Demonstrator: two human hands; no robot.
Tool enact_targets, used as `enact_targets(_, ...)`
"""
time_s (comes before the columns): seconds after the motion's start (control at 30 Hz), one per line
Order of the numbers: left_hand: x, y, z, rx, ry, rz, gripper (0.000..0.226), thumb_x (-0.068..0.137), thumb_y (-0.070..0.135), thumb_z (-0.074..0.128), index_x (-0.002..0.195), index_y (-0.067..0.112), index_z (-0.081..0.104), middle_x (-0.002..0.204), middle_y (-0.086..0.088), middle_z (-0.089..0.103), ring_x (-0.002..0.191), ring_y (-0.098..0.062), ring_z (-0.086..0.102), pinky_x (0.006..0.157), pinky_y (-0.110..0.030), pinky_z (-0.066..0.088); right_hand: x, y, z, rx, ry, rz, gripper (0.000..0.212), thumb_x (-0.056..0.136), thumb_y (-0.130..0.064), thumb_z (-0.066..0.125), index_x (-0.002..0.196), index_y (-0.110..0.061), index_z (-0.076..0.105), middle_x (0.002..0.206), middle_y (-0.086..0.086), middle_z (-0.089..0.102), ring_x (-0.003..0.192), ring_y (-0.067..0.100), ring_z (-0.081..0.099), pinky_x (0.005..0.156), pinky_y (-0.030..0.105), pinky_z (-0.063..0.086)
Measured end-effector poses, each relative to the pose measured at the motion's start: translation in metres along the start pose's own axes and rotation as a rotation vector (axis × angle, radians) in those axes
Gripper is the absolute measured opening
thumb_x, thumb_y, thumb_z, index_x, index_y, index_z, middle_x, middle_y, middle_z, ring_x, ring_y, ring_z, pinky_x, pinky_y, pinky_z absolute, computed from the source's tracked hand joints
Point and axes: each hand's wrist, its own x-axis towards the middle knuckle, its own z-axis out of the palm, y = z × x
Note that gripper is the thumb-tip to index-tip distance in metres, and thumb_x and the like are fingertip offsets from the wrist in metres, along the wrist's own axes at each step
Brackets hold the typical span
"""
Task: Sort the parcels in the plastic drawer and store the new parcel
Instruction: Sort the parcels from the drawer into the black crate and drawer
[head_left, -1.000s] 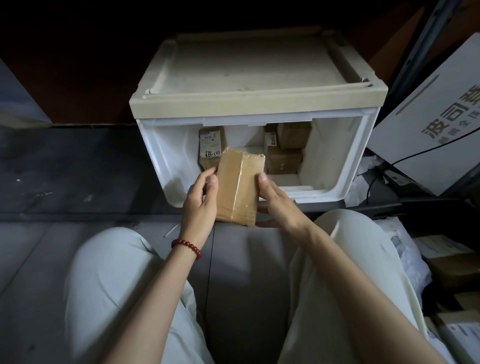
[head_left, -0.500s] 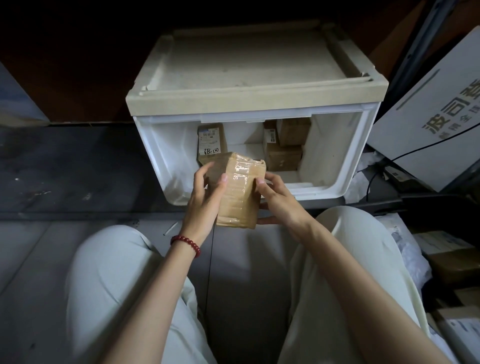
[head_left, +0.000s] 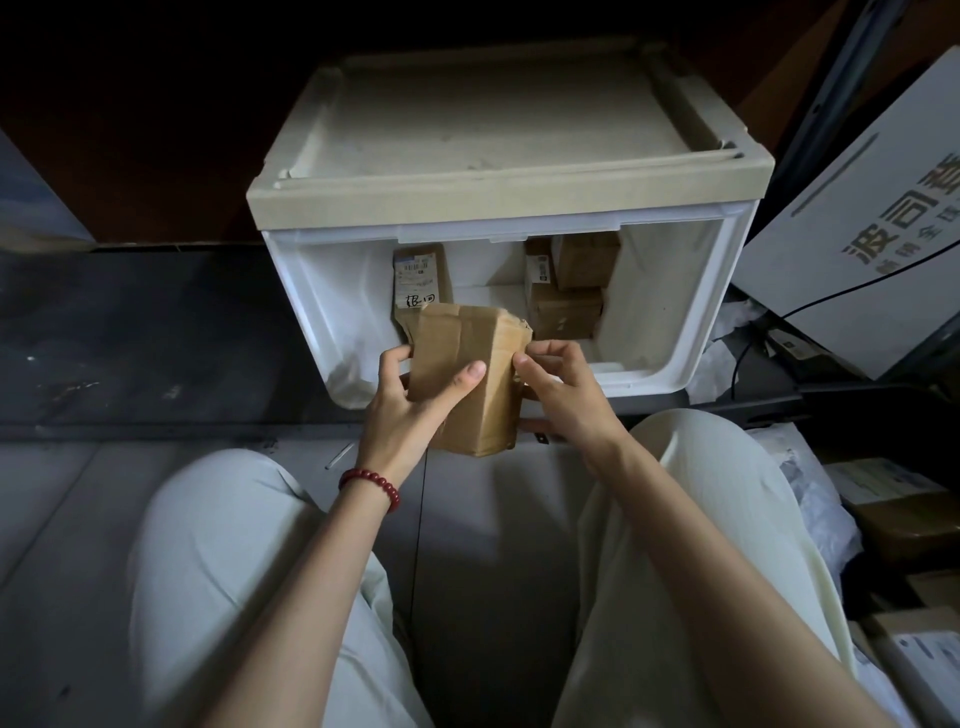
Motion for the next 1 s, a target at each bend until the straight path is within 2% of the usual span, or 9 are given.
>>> enact_targets(0.1, -0.002, 0.002, 0.001, 0.021, -0.007, 0.027, 0.070, 0.063, 0.072, 0.057, 0.120, 0.037, 0.035, 0.108, 0.011, 0.060, 0.095, -0.007, 0.057, 0.064, -0.024, 0.044, 0.001, -0.001, -0.002, -0.030, 0.013, 0.003, 0.027, 0.097, -0.033, 0.053, 0.120, -0.020, 0.049, 0.123, -0.002, 0.057, 0.092, 0.006, 0.060, 0.068, 0.028, 0.056)
enact_targets(0.23, 0.000, 0.000, 0.002, 0.058, -0.016, 0.047, 0.065, 0.066, 0.074, 0.054, 0.118, 0.039, 0.035, 0.123, 0.000, 0.060, 0.105, -0.017, 0.057, 0.063, -0.022, 0.040, -0.002, -0.006, -0.002, 0.012, -0.010, 0.066, 0.033, 0.100, -0.043, 0.044, 0.124, -0.023, 0.051, 0.123, -0.003, 0.057, 0.105, 0.015, 0.060, 0.063, 0.026, 0.055)
enact_targets(0.37, -0.001, 0.001, 0.003, 0.059, -0.022, 0.052, 0.062, 0.067, 0.074, 0.050, 0.116, 0.039, 0.036, 0.125, 0.001, 0.057, 0.109, -0.020, 0.055, 0.066, -0.022, 0.039, -0.002, -0.007, -0.002, 0.013, -0.027, 0.077, 0.047, 0.100, -0.048, 0.037, 0.137, -0.020, 0.047, 0.126, -0.004, 0.054, 0.109, 0.018, 0.058, 0.061, 0.025, 0.054)
enact_targets(0.53, -0.002, 0.005, 0.003, 0.040, -0.057, 0.070, 0.058, 0.069, 0.077, 0.042, 0.112, 0.039, 0.035, 0.122, 0.003, 0.050, 0.105, -0.015, 0.051, 0.074, -0.032, 0.046, -0.002, -0.003, -0.002, -0.038, -0.064, 0.058, 0.049, 0.099, -0.048, 0.040, 0.138, -0.019, 0.045, 0.122, -0.004, 0.052, 0.116, 0.019, 0.054, 0.080, 0.035, 0.056)
enact_targets(0.6, -0.002, 0.006, 0.002, 0.033, -0.052, 0.094, 0.048, 0.073, 0.078, 0.038, 0.104, 0.042, 0.036, 0.118, 0.006, 0.050, 0.106, -0.016, 0.051, 0.080, -0.038, 0.048, -0.002, -0.001, -0.002, -0.060, -0.063, 0.043, 0.046, 0.099, -0.044, 0.044, 0.137, -0.020, 0.042, 0.122, -0.004, 0.053, 0.118, 0.020, 0.054, 0.088, 0.041, 0.055)
enact_targets(0.73, -0.001, 0.005, 0.001, 0.049, -0.024, 0.139, 0.023, 0.097, 0.054, 0.031, 0.107, 0.035, 0.038, 0.115, 0.008, 0.051, 0.107, -0.017, 0.049, 0.079, -0.034, 0.041, -0.001, -0.002, -0.002, 0.001, -0.010, 0.056, 0.047, 0.098, -0.037, 0.049, 0.137, -0.017, 0.031, 0.122, -0.002, 0.051, 0.108, 0.018, 0.056, 0.069, 0.031, 0.057)
enact_targets(0.8, -0.001, 0.003, 0.000, 0.042, -0.004, 0.161, 0.014, 0.099, 0.041, 0.039, 0.110, 0.032, 0.038, 0.109, 0.016, 0.050, 0.107, -0.016, 0.049, 0.081, -0.037, 0.043, 0.002, 0.000, -0.002, 0.017, 0.049, 0.053, 0.040, 0.096, -0.034, 0.054, 0.128, -0.018, 0.035, 0.126, 0.000, 0.054, 0.107, 0.017, 0.058, 0.070, 0.034, 0.058)
enact_targets(0.9, -0.001, 0.001, 0.002, 0.014, 0.002, 0.179, 0.028, 0.094, 0.037, 0.053, 0.117, 0.033, 0.037, 0.116, 0.012, 0.047, 0.113, -0.014, 0.049, 0.081, -0.028, 0.042, 0.004, 0.003, -0.002, -0.029, 0.074, 0.029, 0.040, 0.090, -0.030, 0.065, 0.120, -0.020, 0.041, 0.127, 0.000, 0.056, 0.102, 0.012, 0.059, 0.085, 0.041, 0.057)
enact_targets(1.0, -0.003, 0.001, 0.004, -0.002, 0.022, 0.153, 0.049, 0.088, 0.040, 0.061, 0.128, 0.034, 0.032, 0.122, 0.009, 0.044, 0.112, -0.010, 0.048, 0.078, -0.020, 0.041, 0.002, 0.004, -0.002, -0.040, 0.033, 0.013, 0.050, 0.085, -0.038, 0.071, 0.124, -0.018, 0.046, 0.120, -0.005, 0.058, 0.105, 0.010, 0.060, 0.094, 0.043, 0.053)
